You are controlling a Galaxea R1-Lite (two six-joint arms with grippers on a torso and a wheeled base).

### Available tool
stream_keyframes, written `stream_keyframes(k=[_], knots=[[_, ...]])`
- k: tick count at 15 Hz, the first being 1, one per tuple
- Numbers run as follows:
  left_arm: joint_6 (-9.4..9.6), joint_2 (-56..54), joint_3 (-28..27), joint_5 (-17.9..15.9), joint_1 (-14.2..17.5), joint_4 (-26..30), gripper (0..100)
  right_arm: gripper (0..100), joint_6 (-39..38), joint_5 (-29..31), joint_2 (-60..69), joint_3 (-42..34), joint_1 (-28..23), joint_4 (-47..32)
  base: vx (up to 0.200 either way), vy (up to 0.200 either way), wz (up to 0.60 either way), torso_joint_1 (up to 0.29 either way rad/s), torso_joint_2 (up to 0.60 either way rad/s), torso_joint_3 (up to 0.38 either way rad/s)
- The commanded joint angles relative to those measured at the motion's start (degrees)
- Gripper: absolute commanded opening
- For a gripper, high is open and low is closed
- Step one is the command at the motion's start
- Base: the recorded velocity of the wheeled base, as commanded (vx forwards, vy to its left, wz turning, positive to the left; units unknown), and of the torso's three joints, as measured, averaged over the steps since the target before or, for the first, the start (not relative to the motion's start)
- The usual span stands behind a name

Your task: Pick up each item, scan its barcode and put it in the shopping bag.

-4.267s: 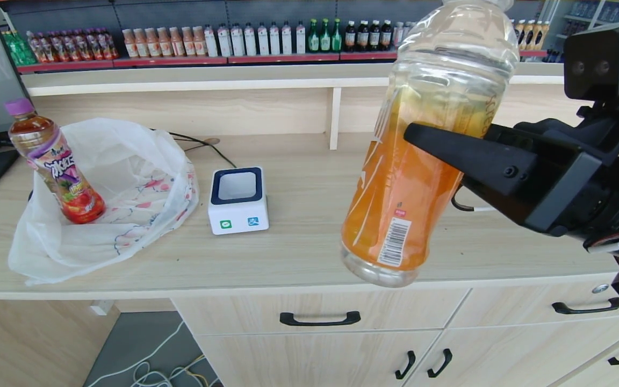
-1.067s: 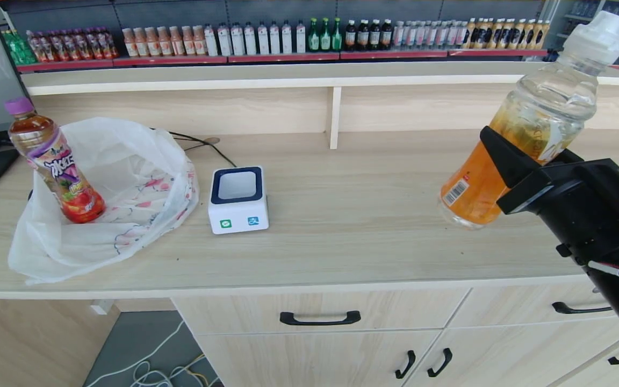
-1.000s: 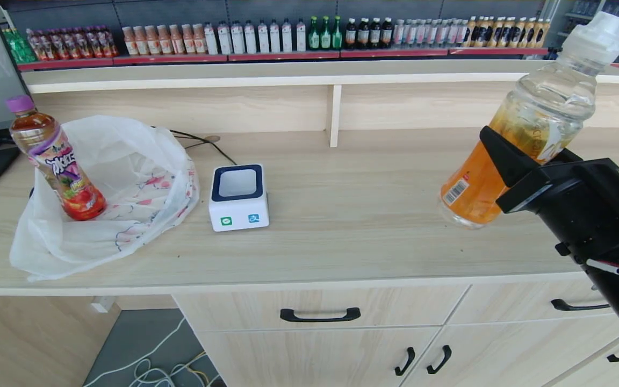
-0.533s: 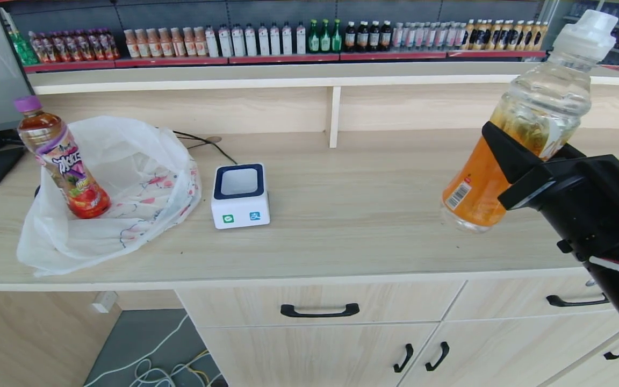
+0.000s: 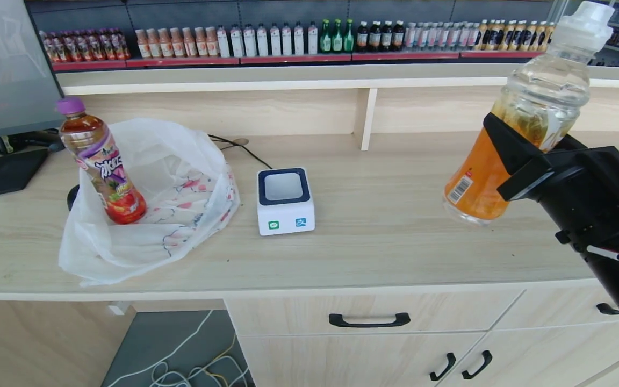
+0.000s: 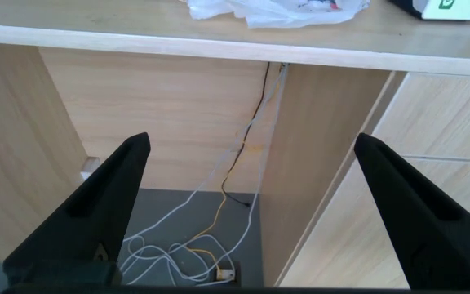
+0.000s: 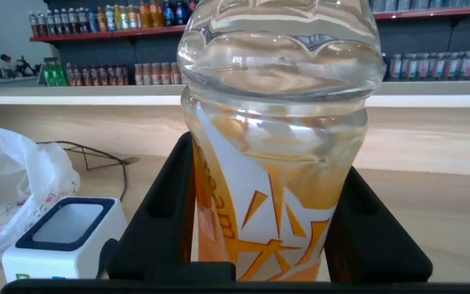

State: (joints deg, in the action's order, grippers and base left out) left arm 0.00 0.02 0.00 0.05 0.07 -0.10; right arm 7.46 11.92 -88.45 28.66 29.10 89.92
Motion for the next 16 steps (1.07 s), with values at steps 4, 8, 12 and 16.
stream_keyframes(k=[4,8,12,16], knots=[[0.0,-0.02,0.0,-0.05,0.01,0.01,100,0,0.1,0.03,-1.46,1.05,-0.27,0.08,0.0,0.2,0.0,0.008,0.0,0.002],[0.0,-0.02,0.0,0.04,0.01,-0.08,100,0,0.1,0.03,-1.46,0.87,-0.27,0.08,0.0,0.2,0.0,0.002,0.0,0.001],[0.18,-0.02,0.0,0.04,0.01,-0.08,100,0,0.1,-0.06,-1.37,0.17,-0.01,0.08,0.0,0.05,0.0,0.001,0.0,0.001],[0.18,-0.02,0.0,0.04,0.01,-0.08,100,0,0.89,-0.06,-1.63,0.17,1.05,0.08,0.0,0.0,0.0,0.0,0.0,0.0]])
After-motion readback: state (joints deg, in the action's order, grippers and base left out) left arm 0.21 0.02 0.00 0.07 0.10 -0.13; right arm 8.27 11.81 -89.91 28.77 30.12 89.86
